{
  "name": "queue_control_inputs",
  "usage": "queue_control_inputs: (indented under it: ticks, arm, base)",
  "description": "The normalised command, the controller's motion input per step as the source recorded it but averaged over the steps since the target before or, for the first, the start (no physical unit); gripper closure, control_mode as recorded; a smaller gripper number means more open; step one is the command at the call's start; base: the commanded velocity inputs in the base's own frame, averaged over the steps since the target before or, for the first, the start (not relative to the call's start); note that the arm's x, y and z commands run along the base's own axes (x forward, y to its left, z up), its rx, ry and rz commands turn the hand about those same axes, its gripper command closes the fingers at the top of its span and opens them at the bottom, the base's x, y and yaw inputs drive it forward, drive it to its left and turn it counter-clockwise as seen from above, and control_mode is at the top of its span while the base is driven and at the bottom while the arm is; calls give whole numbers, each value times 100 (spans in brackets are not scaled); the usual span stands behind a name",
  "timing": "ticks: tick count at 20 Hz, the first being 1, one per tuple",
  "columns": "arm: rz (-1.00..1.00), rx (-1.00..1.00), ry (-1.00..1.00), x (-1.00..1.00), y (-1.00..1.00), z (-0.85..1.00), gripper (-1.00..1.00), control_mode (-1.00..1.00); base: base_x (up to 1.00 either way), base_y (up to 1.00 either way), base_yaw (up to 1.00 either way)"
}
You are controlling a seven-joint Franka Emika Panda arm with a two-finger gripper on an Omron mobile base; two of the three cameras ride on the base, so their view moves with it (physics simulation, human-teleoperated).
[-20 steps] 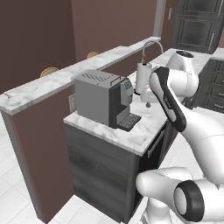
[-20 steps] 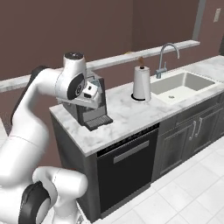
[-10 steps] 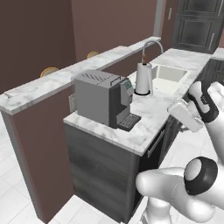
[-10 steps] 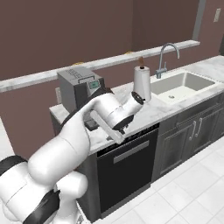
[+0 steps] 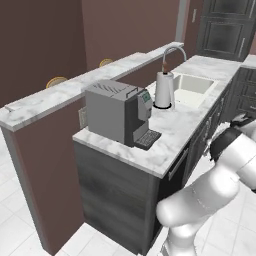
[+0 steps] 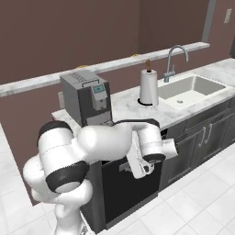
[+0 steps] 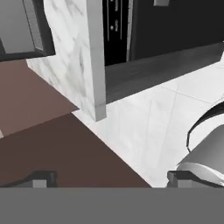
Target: Open the dishwasher door and pull out the top rack.
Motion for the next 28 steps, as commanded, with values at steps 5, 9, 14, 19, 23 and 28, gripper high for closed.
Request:
queue_control_inputs:
  ticks: [5,9,14,19,23,28]
  arm:
    - [1,13,1,67,-23,-65,-100,-100]
    - [1,3,-5,63,-1,-50,-100,-100]
    - [0,5,-11,17,-4,-48,-100,-100]
    - [0,5,-14,1,-10,-43,-100,-100]
    - [0,8,-11,53,0,-16,-100,-100]
    - [0,8,-11,48,0,-23,-100,-100]
  base:
    - [0,0,0]
    - [0,0,0]
    - [0,0,0]
    - [0,0,0]
    - [0,0,0]
    - [0,0,0]
